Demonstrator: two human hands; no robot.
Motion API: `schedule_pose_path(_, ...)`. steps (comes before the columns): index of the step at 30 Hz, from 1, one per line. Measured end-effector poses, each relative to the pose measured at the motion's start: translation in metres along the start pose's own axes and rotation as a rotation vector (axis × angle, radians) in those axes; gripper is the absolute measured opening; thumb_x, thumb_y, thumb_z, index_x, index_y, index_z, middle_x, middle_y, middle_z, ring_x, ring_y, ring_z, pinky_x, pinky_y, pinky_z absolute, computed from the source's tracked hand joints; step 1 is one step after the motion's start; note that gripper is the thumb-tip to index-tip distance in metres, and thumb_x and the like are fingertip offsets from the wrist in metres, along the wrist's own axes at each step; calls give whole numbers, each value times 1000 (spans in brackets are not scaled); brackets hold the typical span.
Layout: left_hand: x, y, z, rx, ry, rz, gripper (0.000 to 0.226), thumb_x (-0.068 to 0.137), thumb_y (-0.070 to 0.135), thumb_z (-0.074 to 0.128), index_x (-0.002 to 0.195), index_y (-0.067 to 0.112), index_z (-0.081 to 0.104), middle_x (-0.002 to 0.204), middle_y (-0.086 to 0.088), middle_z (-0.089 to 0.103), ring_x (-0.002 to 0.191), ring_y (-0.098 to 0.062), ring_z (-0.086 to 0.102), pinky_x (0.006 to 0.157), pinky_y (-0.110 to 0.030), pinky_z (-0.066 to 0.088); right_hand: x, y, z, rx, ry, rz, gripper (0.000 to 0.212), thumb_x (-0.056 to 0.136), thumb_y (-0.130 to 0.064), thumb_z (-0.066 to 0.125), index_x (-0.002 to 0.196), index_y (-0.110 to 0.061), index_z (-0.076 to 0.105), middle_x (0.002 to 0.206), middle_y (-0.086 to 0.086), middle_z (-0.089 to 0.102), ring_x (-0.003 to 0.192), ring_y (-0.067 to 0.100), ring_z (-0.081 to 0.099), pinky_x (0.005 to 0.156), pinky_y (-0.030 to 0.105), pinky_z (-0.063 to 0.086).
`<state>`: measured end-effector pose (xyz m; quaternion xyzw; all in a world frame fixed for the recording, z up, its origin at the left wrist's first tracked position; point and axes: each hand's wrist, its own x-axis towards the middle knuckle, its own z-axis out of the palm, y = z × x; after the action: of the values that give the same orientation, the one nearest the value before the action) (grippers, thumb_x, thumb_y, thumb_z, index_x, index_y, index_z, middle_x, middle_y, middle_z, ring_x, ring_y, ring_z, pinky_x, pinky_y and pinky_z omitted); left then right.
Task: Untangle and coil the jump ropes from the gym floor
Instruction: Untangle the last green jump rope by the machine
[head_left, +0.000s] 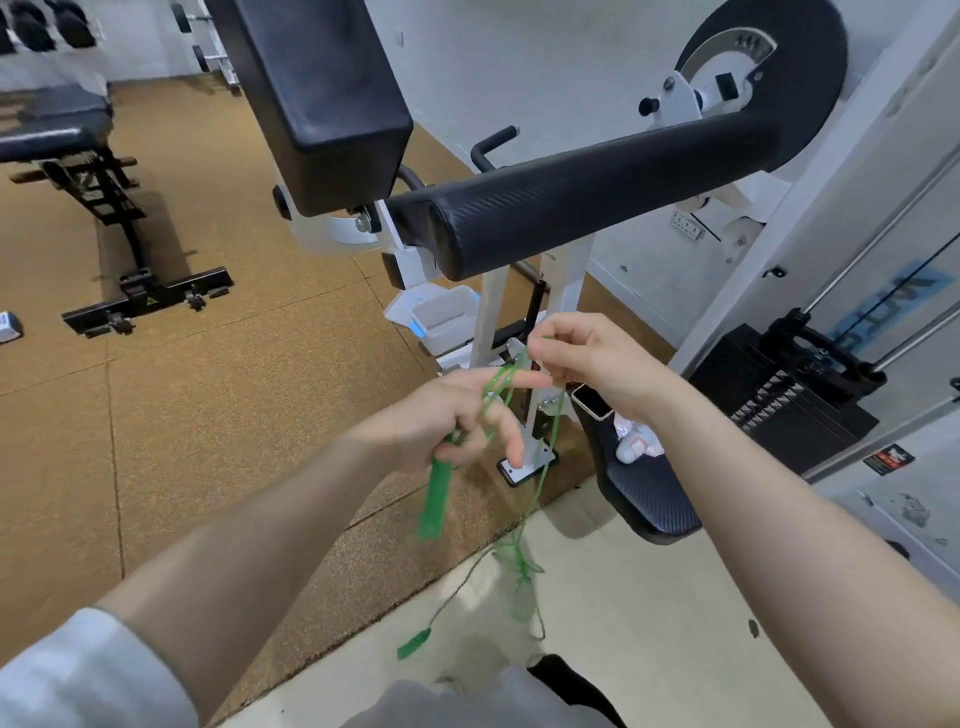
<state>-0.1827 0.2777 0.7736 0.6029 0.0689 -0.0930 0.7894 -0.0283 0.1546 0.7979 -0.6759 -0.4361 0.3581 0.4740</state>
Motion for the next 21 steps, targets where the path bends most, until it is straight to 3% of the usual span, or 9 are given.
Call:
schedule_pose_path(3, 7, 5, 0, -248, -139, 0, 49, 80, 20, 48, 129, 15, 54, 45, -6, 50, 25, -2, 27, 31, -8, 26, 6, 6, -3, -30, 102, -6, 20, 91, -21, 59, 71, -15, 57, 58, -5, 46, 49, 5, 39, 49, 17, 34)
schedule_pose_path(6, 8, 3, -1, -454, -252, 17, 50, 86, 35, 61, 132, 16, 54, 40, 5, 45, 26, 4, 33, 29, -9, 31, 6, 19, -8, -123, 51, 2, 25, 92, -26, 56, 78, -6, 61, 58, -2, 44, 52, 11, 38, 50, 23, 33)
schedule_pose_path(9, 15, 6, 11, -518, 47, 79, 36, 88, 31, 50, 108, 8, 69, 56, 1, 56, 24, 2, 30, 27, -7, 25, 0, 32, -2, -236, -96, 33, 39, 98, -32, 45, 92, 4, 60, 60, 5, 44, 49, 13, 42, 51, 29, 37)
schedule_pose_path(12, 34, 6, 18, -620, 356, 135, 36, 92, 25, 41, 104, -1, 63, 76, -3, 67, 26, -1, 29, 27, -8, 21, -9, 36, 4, -242, -288, 228, 24, 102, -26, 33, 88, -17, 50, 65, 7, 54, 38, 10, 51, 45, 26, 45)
schedule_pose_path(14, 48, 2, 20, -662, 534, 146, 31, 98, 19, 37, 114, -2, 53, 88, -7, 71, 32, -1, 39, 31, -9, 31, -16, 33, 6, -263, -498, 416, 14, 103, -28, 28, 106, -22, 41, 77, 10, 61, 39, 12, 56, 41, 24, 48)
schedule_pose_path(17, 65, -7, 16, -662, 783, 166, 31, 101, 18, 34, 126, 3, 45, 111, -11, 67, 74, -15, 69, 59, -23, 57, -23, 26, -6, -302, -695, 518, 44, 101, -23, 38, 141, -28, 21, 78, 6, 66, 42, 15, 58, 46, 27, 51)
schedule_pose_path(18, 68, -9, 12, -613, 845, 160, 33, 102, 18, 32, 130, 4, 42, 119, -12, 63, 91, -20, 68, 70, -29, 58, -24, 21, -13, -303, -712, 464, 47, 99, -22, 45, 141, -28, 25, 75, 6, 66, 41, 15, 56, 45, 26, 51)
schedule_pose_path(19, 70, -10, 9, -552, 890, 144, 35, 102, 19, 31, 133, 5, 40, 125, -11, 60, 102, -22, 65, 76, -31, 57, -25, 17, -21, -319, -694, 358, 34, 97, -22, 50, 130, -26, 41, 69, 6, 65, 40, 14, 53, 45, 24, 48)
schedule_pose_path(21, 73, -11, 7, -438, 875, 84, 38, 102, 22, 33, 136, 5, 40, 126, -8, 60, 100, -22, 66, 74, -29, 58, -24, 10, -40, -376, -557, 137, 9, 93, -27, 56, 91, -32, 62, 53, 0, 55, 39, 13, 44, 49, 26, 42)
